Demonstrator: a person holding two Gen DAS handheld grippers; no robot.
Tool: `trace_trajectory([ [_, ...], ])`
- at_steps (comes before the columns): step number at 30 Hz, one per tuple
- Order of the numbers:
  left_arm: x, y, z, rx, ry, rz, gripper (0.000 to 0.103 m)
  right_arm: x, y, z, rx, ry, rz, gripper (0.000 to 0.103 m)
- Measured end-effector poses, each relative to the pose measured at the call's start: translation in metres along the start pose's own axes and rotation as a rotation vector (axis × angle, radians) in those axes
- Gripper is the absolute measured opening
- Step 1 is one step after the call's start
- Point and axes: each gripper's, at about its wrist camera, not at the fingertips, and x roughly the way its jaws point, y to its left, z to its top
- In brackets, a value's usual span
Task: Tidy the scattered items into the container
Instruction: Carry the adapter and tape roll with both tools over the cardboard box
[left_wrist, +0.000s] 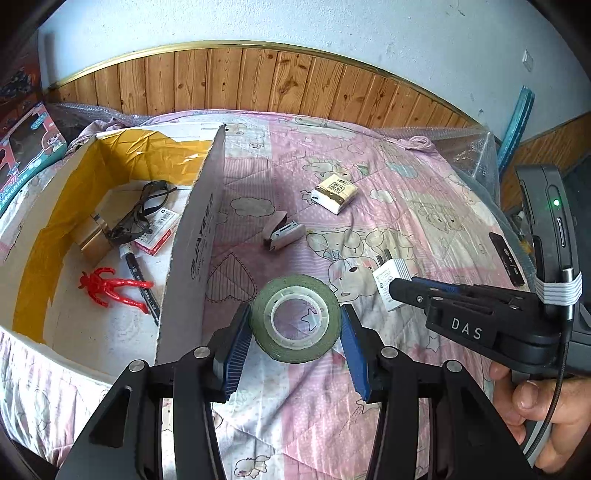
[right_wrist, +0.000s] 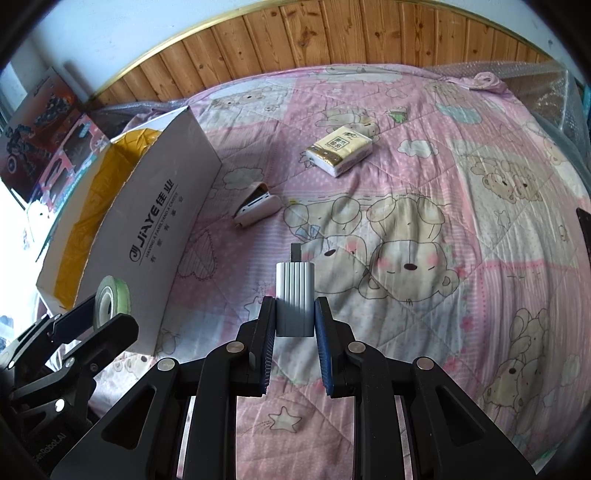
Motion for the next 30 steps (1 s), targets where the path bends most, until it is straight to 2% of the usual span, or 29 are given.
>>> trace_trajectory([
  [16,-0.036,0.029,-0.006,-0.042,-0.042,0.013,0.049,-0.015,0.051,-0.024,-0.047,-0.005,0.026,0.022],
  [30,-0.057,0.066,-0.010,-0.090,-0.065,0.024,0.049,-0.031,0.104,-0.025,-0.103,-0.032,0.070,0.022],
])
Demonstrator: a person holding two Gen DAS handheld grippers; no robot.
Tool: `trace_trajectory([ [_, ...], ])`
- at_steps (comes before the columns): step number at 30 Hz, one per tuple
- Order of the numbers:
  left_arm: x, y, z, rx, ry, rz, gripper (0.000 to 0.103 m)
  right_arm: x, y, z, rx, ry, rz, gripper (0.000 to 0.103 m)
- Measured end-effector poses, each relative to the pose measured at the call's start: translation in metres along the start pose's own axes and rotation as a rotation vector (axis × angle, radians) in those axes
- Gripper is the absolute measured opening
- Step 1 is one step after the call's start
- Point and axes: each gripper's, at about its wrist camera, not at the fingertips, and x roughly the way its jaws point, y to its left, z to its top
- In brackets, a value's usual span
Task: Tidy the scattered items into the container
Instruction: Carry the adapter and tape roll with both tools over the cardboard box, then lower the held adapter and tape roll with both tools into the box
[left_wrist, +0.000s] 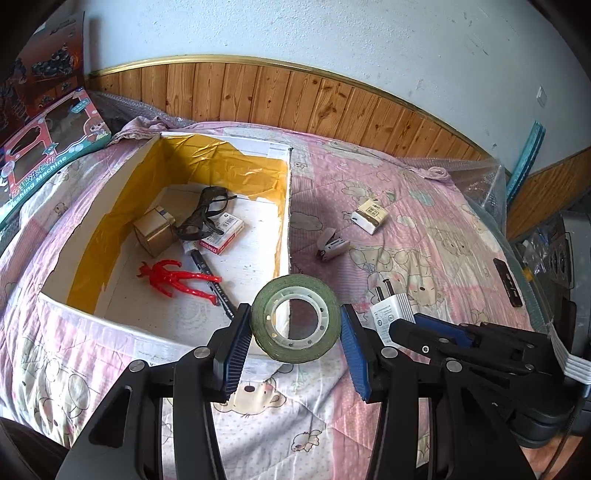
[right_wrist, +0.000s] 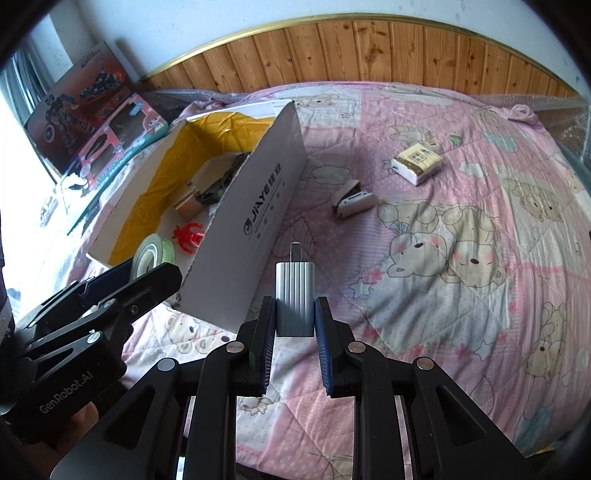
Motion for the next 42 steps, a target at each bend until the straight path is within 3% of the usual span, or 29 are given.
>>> trace_trajectory([
  [19,-0.019,0.062,0.013,-0.098,-0.035,0.028,0.049,-0.009,0.056,0.024,-0.086,-0.031,0.032,0.022],
  [42,-0.033,0.129,0.041,-0.157,-0.065,0.094,0.049,0.010,0.119,0.049,-0.195,-0.026,0.061,0.022],
])
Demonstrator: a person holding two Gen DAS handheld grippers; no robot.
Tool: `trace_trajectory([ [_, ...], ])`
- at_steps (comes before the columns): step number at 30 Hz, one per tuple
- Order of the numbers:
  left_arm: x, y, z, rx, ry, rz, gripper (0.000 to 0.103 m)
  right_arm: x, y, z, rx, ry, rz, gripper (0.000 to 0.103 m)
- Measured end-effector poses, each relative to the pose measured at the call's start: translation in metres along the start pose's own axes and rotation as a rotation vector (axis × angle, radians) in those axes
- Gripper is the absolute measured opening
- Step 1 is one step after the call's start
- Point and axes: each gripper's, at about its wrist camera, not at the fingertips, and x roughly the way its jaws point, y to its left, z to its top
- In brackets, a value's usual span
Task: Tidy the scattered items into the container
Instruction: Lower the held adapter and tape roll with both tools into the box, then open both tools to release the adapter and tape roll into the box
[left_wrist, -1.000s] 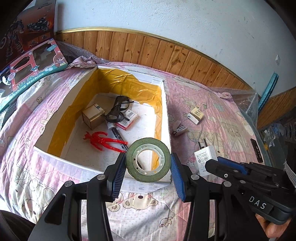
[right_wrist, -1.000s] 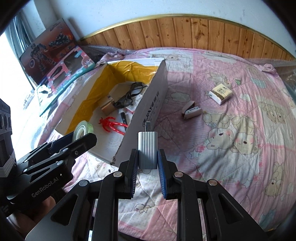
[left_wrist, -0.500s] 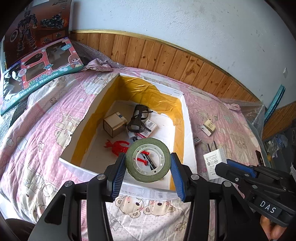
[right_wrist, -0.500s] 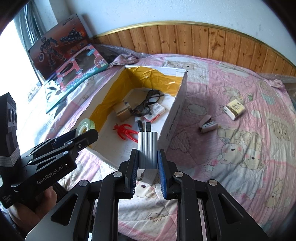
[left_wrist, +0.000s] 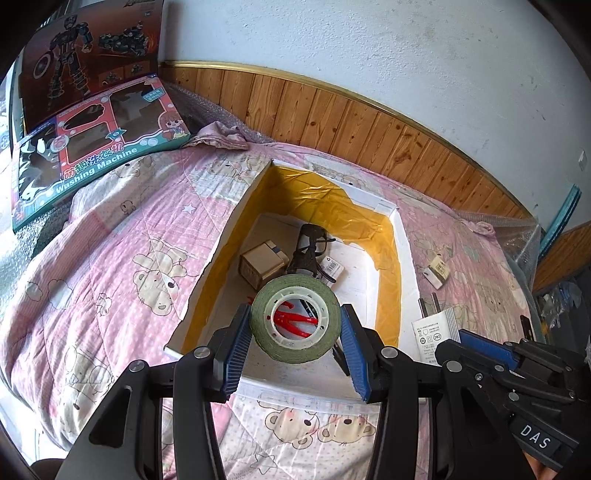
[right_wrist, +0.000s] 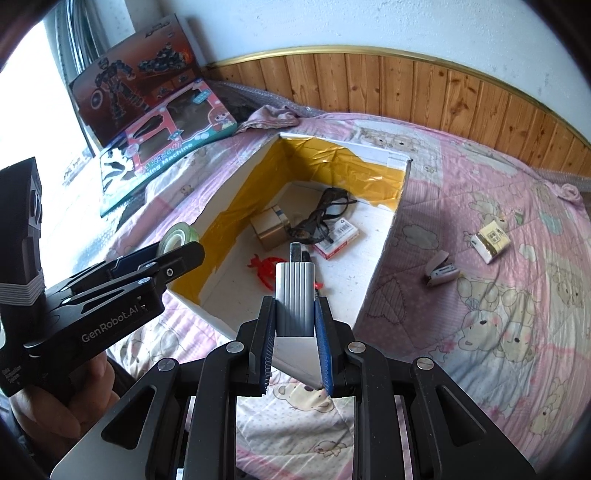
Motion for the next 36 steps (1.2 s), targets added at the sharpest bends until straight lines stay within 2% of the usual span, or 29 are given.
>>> trace_trajectory([
  [9,0.020,0.004,0.011,0.015,0.043,0.020,0.049,0.028,0.004,0.012,-0.007,0.039,0.032,0.022],
  [16,0.041,-0.002,0.015,0.050,0.089,0.052,0.049,0.051,-0.005,0.020,-0.029,0.081,0.012,0.022],
  [24,0.069,-0.015,0.008,0.138,0.174,0.081,0.049,0.076,-0.011,0.025,-0.124,0.142,-0.038,0.022],
  [31,0.082,-0.017,-0.001,0.190,0.194,0.130,0.049,0.086,-0.016,0.029,-0.146,0.158,-0.040,0.022],
  [36,0.088,-0.012,0.000,0.186,0.202,0.164,0.049,0.092,-0.016,0.032,-0.147,0.167,-0.029,0.022],
])
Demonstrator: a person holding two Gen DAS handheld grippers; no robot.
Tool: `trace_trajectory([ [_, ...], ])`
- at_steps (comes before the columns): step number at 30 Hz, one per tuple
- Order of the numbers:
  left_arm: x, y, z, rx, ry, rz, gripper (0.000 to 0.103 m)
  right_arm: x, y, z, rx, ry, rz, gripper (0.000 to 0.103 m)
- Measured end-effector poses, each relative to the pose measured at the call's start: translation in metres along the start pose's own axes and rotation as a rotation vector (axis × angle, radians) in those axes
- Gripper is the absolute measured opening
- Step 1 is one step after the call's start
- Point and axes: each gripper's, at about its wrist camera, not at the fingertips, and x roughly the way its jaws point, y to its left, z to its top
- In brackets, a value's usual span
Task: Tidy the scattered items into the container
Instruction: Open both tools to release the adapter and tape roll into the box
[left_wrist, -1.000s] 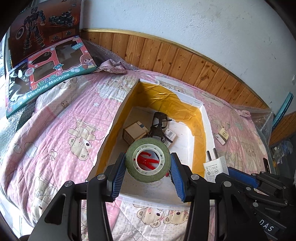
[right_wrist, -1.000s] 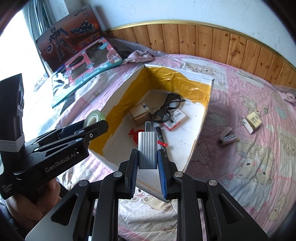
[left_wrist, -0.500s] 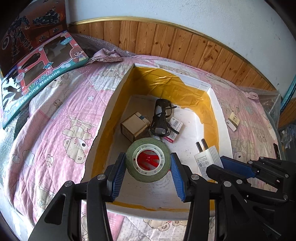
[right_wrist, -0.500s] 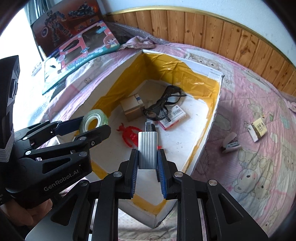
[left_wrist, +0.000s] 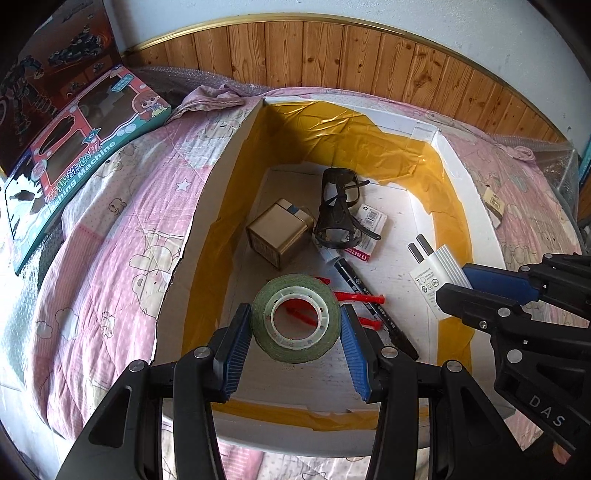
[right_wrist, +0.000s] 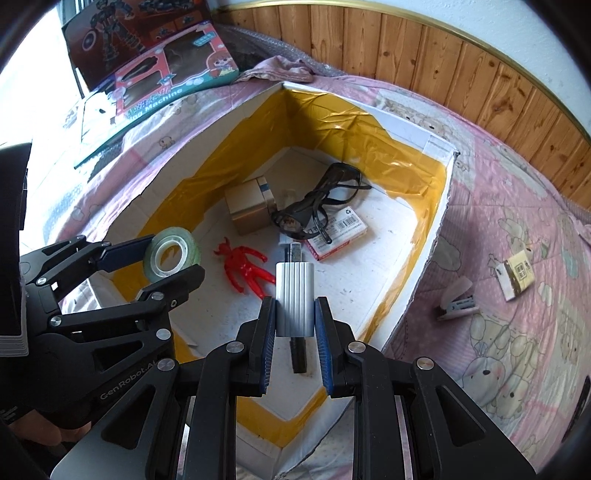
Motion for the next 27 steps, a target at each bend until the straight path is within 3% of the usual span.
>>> trace_trajectory([
  [9,0.005,0.007,0.002,-0.065,0.016,-0.006,0.050,-0.002,-0.010,0.005,0.013,-0.020,0.022,0.025],
  [14,-0.007,0.013,-0.002,-0.101,-0.019,0.004,0.063,-0.021,-0.029,-0.001,0.066,-0.064,0.084,0.028],
  [27,-0.059,0.002,-0.011,-0.158,-0.127,-0.038,0.063,-0.063,-0.077,-0.055,0.213,-0.138,0.238,0.028],
])
